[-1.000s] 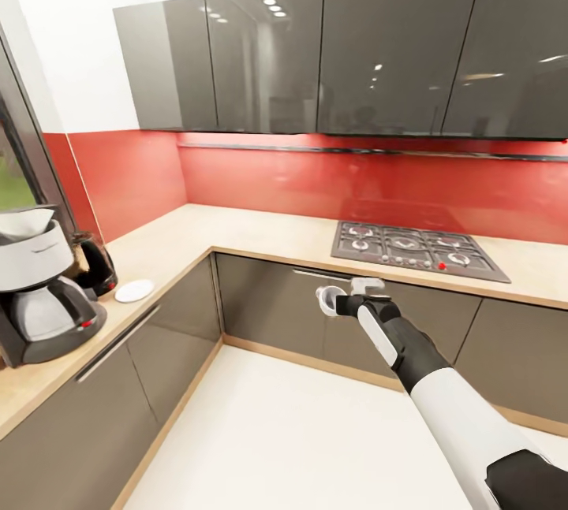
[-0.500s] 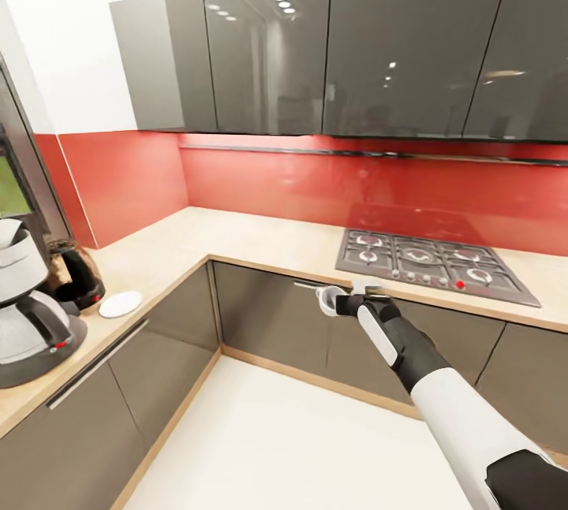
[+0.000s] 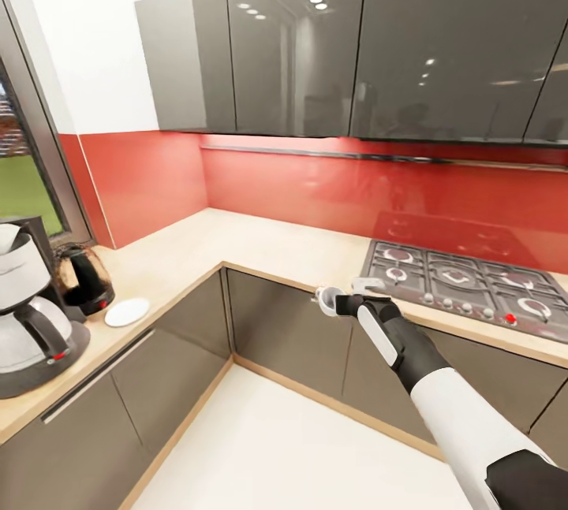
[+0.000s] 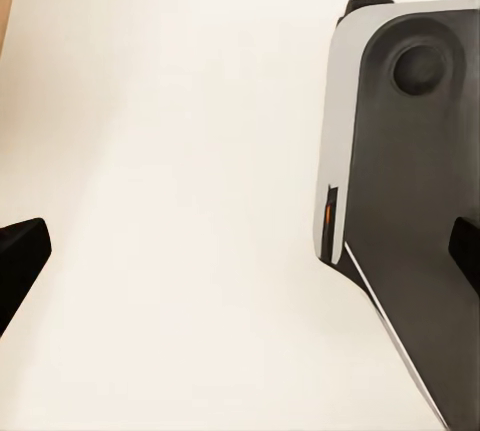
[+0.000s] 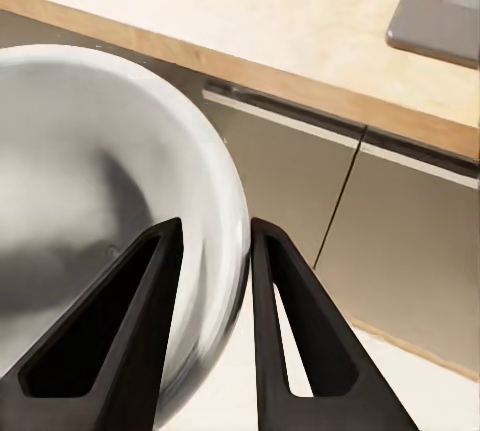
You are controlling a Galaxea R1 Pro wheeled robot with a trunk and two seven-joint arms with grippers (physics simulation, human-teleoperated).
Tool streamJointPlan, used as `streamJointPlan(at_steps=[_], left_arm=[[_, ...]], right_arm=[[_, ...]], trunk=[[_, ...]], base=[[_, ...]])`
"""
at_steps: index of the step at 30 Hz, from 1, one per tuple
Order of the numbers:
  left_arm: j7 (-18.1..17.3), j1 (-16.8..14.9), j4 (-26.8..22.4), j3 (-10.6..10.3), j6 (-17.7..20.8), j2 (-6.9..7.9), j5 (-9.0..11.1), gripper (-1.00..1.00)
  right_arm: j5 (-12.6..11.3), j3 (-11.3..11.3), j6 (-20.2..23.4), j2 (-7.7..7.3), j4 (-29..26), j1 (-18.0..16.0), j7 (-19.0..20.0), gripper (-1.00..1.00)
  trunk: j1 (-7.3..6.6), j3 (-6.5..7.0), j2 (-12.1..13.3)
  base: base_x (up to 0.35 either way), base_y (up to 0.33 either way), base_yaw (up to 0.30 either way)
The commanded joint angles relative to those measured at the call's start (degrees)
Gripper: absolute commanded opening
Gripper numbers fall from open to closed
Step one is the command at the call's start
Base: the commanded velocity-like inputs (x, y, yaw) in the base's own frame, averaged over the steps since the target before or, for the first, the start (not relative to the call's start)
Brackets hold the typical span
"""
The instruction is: Set up a coffee station on the kitchen countertop: keep the coffee maker on the countertop, move the bottle of coffee from the kitchen shelf to the counter next to the coffee maker, place a paper coffee filter on top of the coffee maker, put the saucer next to the coffee maker with the coffee cup on the saucer, and place the electric kettle next to the coffee maker.
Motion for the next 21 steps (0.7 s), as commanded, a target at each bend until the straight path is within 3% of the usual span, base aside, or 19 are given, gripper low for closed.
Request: streamJointPlan(at_steps=[1,9,21], left_arm=[[-0.1,-0.1,0.1,0.5,-0.2,0.01,-0.6,1.00],[-0.1,-0.1,0.1,0.5,-0.2,-0.06,-0.6,1.00],[-0.1,-0.1,0.1,0.5,-0.2,-0.29,-0.6,1.00]], right_arm=[[-0.7,0.3,0.1,-0.08,-0.1,-0.1,-0.4,-1.00],[-0.7,0.3,0.1,-0.08,-0.2,-0.1,-0.4,-1.00],[-0.7,0.4,0.1,-0.05,-1.3,0.0,-0.4,-1.00]], trunk=[[0.06,-0.14,-0.1],[0.06,-0.14,-0.1],[0.06,-0.14,-0.1]], base=[[0.294,-0.142,0.027],[0.293,-0.143,0.022],[0.279,-0.167,0.261]])
